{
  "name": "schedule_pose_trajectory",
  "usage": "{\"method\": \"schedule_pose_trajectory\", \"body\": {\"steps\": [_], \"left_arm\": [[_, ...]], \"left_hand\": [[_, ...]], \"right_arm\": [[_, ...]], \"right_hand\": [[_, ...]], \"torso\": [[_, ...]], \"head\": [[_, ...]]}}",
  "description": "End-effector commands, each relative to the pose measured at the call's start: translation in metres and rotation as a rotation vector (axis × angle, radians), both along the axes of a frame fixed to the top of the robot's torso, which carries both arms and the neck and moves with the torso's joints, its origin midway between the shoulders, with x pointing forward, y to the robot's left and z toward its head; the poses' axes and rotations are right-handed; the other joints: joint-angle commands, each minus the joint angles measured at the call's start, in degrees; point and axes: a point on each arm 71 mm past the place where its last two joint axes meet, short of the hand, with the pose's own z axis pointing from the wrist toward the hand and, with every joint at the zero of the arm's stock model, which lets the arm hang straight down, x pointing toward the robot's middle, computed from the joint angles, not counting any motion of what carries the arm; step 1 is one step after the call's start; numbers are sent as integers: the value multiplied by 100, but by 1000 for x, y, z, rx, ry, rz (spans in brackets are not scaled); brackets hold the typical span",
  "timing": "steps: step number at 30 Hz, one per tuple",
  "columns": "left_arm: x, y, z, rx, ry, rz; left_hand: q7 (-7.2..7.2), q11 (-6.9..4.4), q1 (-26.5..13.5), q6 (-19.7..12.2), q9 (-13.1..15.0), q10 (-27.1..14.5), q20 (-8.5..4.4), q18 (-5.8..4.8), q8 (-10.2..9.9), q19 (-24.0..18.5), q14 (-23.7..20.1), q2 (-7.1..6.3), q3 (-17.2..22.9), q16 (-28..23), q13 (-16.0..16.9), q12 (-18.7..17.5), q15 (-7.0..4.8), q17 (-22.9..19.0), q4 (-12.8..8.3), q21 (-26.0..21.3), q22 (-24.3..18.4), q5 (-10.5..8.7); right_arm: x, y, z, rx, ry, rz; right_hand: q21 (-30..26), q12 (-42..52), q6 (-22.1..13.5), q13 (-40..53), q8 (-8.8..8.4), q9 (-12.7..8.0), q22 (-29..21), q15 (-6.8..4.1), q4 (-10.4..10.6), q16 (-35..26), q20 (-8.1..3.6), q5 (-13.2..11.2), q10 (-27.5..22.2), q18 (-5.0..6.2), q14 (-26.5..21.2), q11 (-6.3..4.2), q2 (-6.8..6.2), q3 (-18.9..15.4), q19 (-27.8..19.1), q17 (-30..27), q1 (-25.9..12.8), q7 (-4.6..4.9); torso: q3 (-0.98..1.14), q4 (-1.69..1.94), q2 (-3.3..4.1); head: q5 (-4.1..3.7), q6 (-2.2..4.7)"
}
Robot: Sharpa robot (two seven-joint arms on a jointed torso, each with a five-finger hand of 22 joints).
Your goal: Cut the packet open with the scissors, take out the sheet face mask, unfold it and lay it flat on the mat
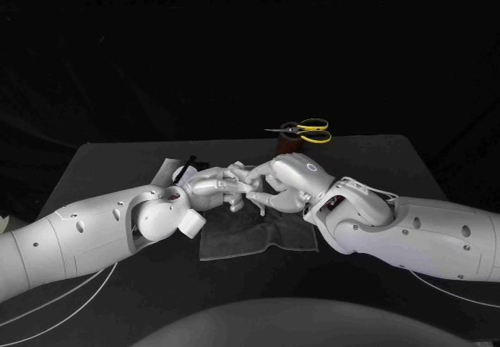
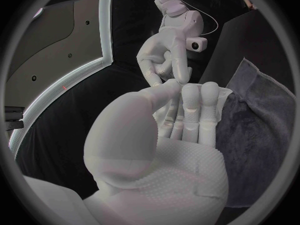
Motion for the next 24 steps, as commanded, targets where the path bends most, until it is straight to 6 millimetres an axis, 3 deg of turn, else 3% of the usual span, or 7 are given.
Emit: {"method": "schedule_pose_trajectory", "body": {"steps": [1,11,24], "left_arm": [[0,-2,2,-15,-1,-5],[1,2,1,-8,-1,5],[3,4,0,-1,-1,12]], "left_hand": [[2,-11,-11,16,-8,45,21,47,18,34,-34,38,-22,40,4,-35,18,-4,-4,-19,-6,-32],[2,-11,-11,16,-8,45,21,47,18,34,-34,38,-22,40,4,-35,18,-4,-4,-19,-6,-32],[3,-11,-7,20,-11,54,23,49,19,39,-36,33,-33,46,4,-39,19,-12,1,-36,-19,-31]], "right_arm": [[-2,2,1,-2,-19,18],[-4,-1,3,23,-30,30],[-6,-5,5,49,-18,41]], "right_hand": [[44,26,94,1213,43,7,376,-64,0,26,-34,25,434,82,572,-58,44,50,25,1430,86,-39],[46,20,167,1209,57,-18,383,-102,68,25,-71,24,435,78,572,-97,165,81,34,1428,100,-80],[-106,-75,16,1156,-48,-93,357,-92,138,-11,-78,25,402,88,538,-59,300,117,-14,1349,151,-23]], "torso": [[0,-1,-2],[5,-4,0],[7,-3,-1]], "head": [[2,0],[20,0],[25,0]]}}
